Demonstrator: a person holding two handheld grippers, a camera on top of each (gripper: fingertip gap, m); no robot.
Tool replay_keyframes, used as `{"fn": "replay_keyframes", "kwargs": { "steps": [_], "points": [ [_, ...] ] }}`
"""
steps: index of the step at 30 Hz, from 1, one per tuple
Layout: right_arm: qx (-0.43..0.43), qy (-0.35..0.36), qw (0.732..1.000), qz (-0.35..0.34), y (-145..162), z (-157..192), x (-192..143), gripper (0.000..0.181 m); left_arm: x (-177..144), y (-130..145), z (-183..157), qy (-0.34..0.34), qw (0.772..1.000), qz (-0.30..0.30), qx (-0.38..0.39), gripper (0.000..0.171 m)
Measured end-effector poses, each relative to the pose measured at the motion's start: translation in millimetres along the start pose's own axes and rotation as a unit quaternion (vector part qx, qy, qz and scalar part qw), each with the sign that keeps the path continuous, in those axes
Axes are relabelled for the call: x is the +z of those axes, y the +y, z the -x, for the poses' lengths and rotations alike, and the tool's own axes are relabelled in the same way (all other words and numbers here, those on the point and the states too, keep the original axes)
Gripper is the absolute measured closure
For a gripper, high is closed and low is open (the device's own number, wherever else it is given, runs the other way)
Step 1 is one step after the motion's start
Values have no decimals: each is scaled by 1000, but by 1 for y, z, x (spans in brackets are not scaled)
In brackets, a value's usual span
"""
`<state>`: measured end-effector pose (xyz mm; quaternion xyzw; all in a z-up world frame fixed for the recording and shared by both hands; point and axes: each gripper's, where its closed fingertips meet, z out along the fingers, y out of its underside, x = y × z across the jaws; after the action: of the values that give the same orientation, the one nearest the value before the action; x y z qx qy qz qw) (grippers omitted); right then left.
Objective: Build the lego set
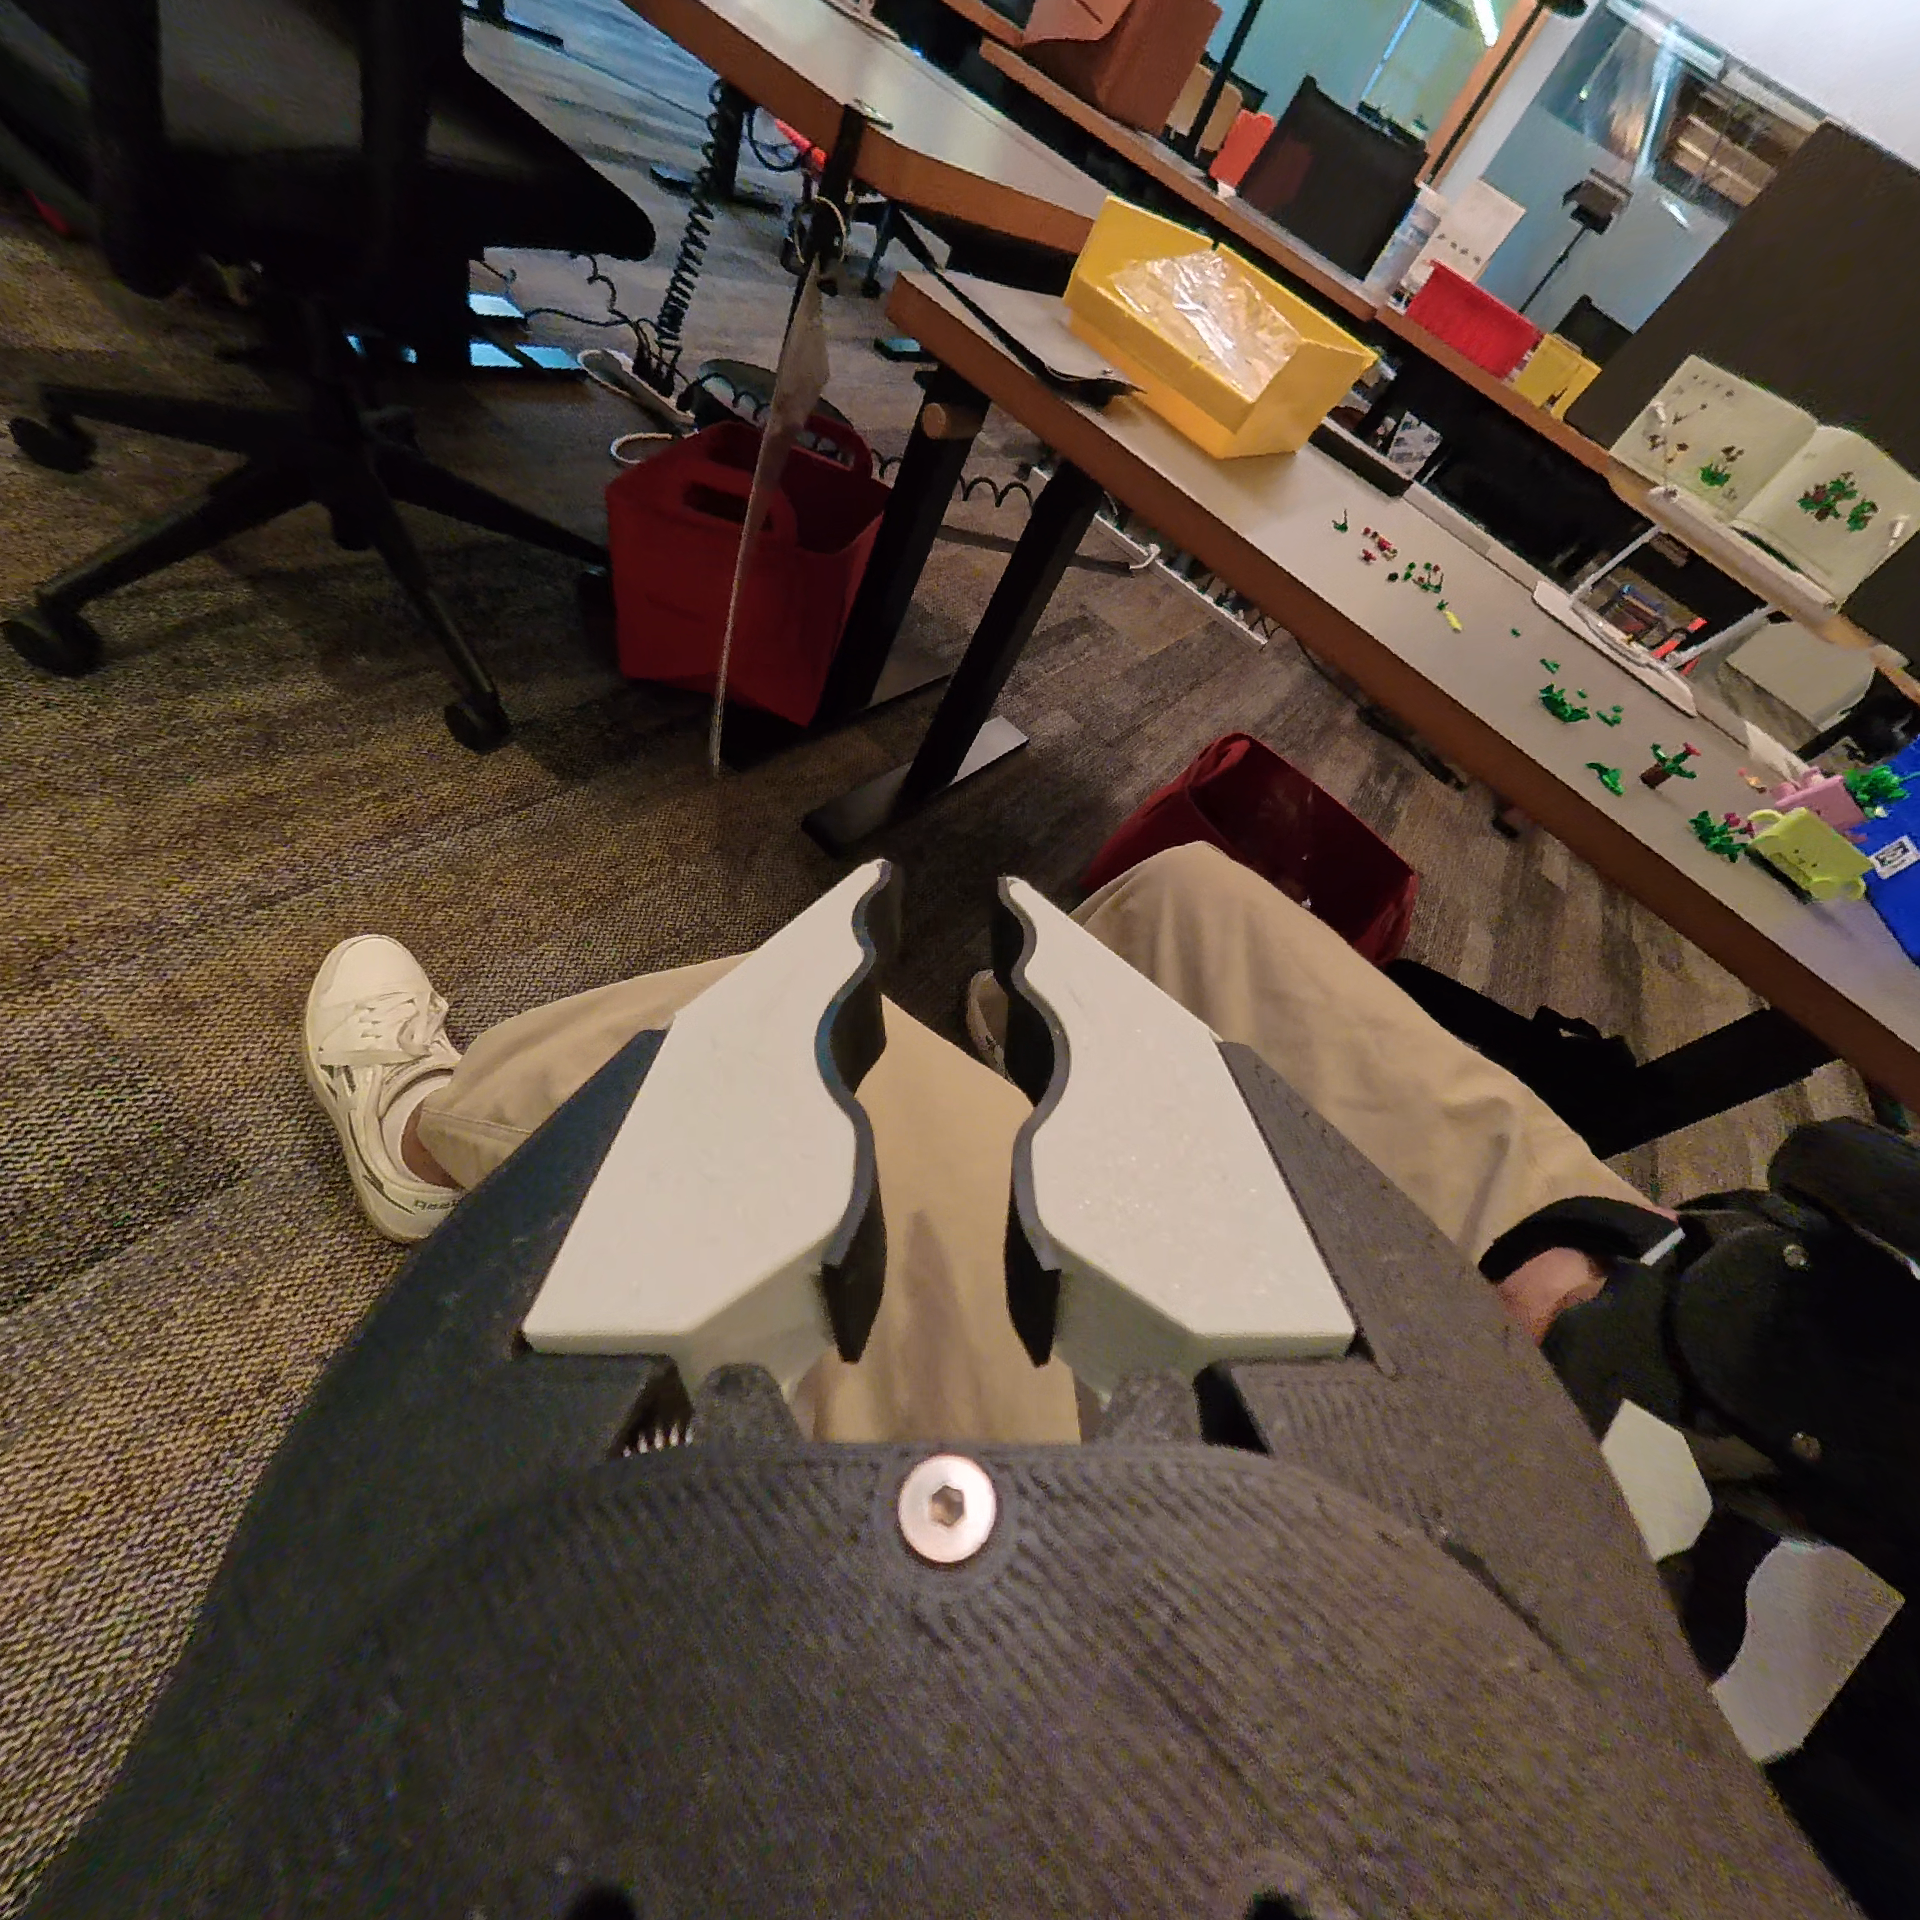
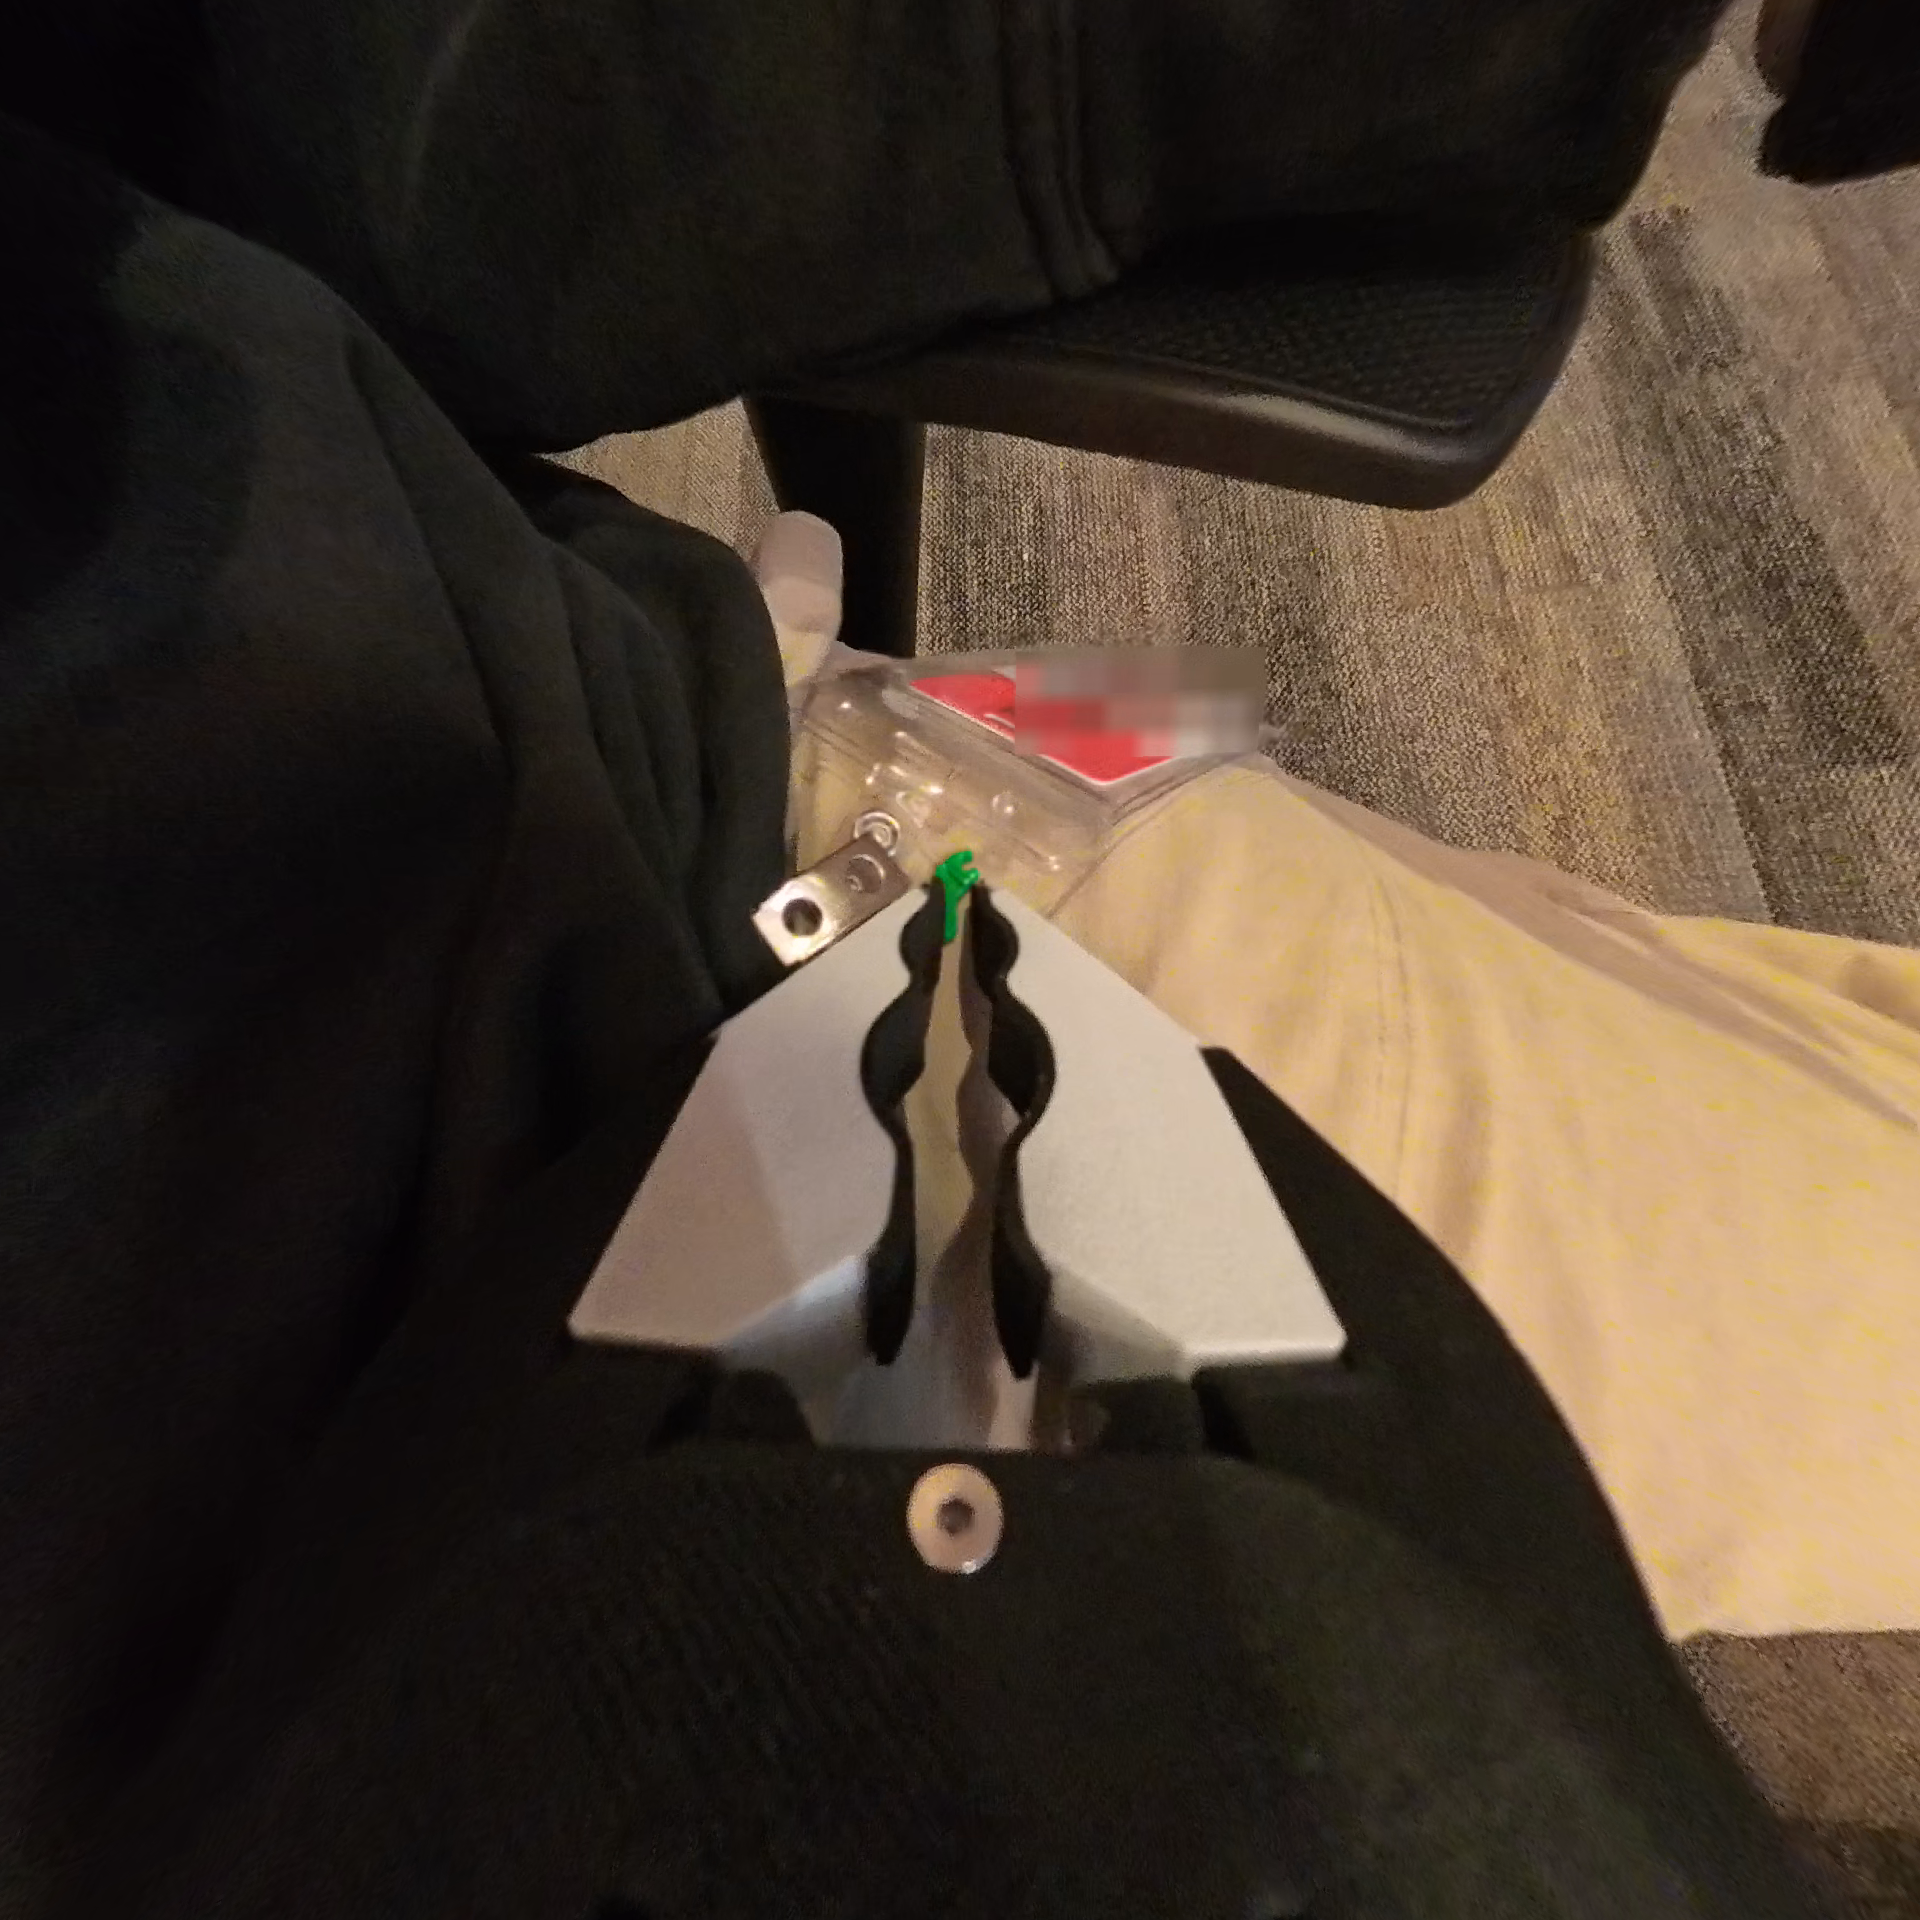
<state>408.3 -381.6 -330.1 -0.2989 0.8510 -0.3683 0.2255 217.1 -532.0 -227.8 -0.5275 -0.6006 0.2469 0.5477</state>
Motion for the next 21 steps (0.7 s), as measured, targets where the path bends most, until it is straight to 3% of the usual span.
{"fn": "replay_keyframes", "kwargs": {
  "steps": [6,18,21],
  "points": [
    [3,-18,1000,6,1,3,2,180,2,5,1,0,1000,8,-6,156],
    [1,-20,1000,18,1,-2,1,164,1,7,3,0,1000,11,-8,157],
    [-3,-30,999,27,2,0,4,168,1,8,3,0,1000,11,-9,157]
  ]
}}
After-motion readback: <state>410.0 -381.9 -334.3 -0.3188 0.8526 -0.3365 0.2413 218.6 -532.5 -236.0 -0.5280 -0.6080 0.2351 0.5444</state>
